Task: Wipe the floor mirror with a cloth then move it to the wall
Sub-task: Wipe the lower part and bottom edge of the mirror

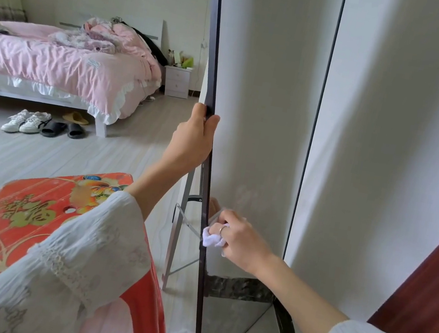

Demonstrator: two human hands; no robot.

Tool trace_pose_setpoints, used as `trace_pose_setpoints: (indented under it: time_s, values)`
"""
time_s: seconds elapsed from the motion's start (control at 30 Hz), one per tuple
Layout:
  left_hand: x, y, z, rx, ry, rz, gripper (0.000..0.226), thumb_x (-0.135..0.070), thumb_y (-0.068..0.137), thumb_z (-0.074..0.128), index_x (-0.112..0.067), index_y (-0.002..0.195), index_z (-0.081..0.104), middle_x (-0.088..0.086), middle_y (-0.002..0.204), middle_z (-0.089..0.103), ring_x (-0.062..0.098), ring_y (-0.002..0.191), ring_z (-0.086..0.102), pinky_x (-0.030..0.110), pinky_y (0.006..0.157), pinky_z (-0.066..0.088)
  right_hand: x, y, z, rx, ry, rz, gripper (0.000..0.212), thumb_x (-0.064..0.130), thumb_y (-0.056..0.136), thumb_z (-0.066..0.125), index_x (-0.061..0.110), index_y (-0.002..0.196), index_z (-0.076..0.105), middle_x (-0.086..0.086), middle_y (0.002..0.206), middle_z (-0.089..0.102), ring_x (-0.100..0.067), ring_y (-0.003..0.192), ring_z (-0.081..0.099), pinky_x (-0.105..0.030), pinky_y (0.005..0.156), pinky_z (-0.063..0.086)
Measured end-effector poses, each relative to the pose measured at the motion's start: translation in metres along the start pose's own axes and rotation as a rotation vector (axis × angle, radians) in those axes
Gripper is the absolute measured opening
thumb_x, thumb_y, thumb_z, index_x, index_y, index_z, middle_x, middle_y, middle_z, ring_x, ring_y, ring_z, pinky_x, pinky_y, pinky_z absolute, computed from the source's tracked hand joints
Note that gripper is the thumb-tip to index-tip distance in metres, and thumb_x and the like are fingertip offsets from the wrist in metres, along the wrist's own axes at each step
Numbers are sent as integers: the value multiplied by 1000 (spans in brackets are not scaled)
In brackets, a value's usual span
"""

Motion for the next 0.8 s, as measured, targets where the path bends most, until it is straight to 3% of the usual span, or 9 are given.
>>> trace_pose_setpoints:
  time_s: [0.1,0.17,0.23,0.37,0.47,0.57,0.67,0.73,0.8]
  values:
    - [-2,-5,1,19,-45,10,17,-24,99,31,-9,89,28,0,61,40,27,59,40,35,54,27,-15,-14,9,177,-12,128,22,1,87,52,-1,105,64,-13,109,53,-30,89,58,-27,74,47]
    - [-2,-7,2,25,-74,4,17,-23,99,31,-10,90,28,0,60,39,20,55,38,34,51,27,-26,-12,-4,128,22,221,25,6,88,55,-2,111,61,-13,112,51,-27,92,56,-31,85,50]
    - [-3,-9,2,11,-80,-11,15,-23,99,30,-11,91,29,-2,58,40,16,53,39,35,51,22,-36,-1,-37,-105,46,270,25,0,83,57,-6,107,62,-19,110,53,-32,93,57,-25,88,45]
    - [-10,-15,4,-16,-103,-25,16,-20,99,29,-19,83,31,-10,55,46,4,52,51,21,48,32,-48,35,-104,-526,-49,279,25,0,76,48,-10,90,66,-27,89,56,-40,80,58,-22,73,35]
    - [-6,-15,7,-30,-77,-29,12,-24,99,28,-19,89,30,-1,74,50,24,66,46,31,56,25,-45,59,-114,-656,-65,273,24,-4,78,50,-7,95,66,-27,95,56,-41,87,55,-20,78,34]
    - [1,-12,8,-63,-54,-71,17,-31,99,24,-15,97,29,8,77,52,34,73,48,34,64,29,-35,57,-90,-655,-22,223,20,6,81,54,-5,92,65,-23,98,58,-34,93,51,-16,83,38]
    - [-1,-12,10,-64,-29,-69,17,-31,99,22,-15,96,26,3,63,46,34,70,46,35,66,28,-37,30,-45,-549,30,200,18,-7,71,68,-3,87,64,-18,101,58,-19,97,42,-5,91,33]
    - [-2,-12,11,-71,-23,-63,15,-30,100,21,-17,94,25,1,61,44,34,68,44,35,66,27,-41,10,-14,-376,37,228,20,-10,70,70,-4,88,65,-17,105,57,-24,102,50,-24,89,50]
    - [-1,-14,11,-85,-21,-56,15,-30,100,21,-17,94,25,2,60,43,33,65,43,35,64,26,-44,-8,8,-137,73,273,15,-7,80,61,-5,94,65,-16,113,53,-28,105,52,-34,89,51]
Point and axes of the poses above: each hand's wrist, its own y-axis towards the middle knuckle, its own z-axis out of the palm, x = y × z, the point moved 5 cm from there along y, towards the middle knuckle
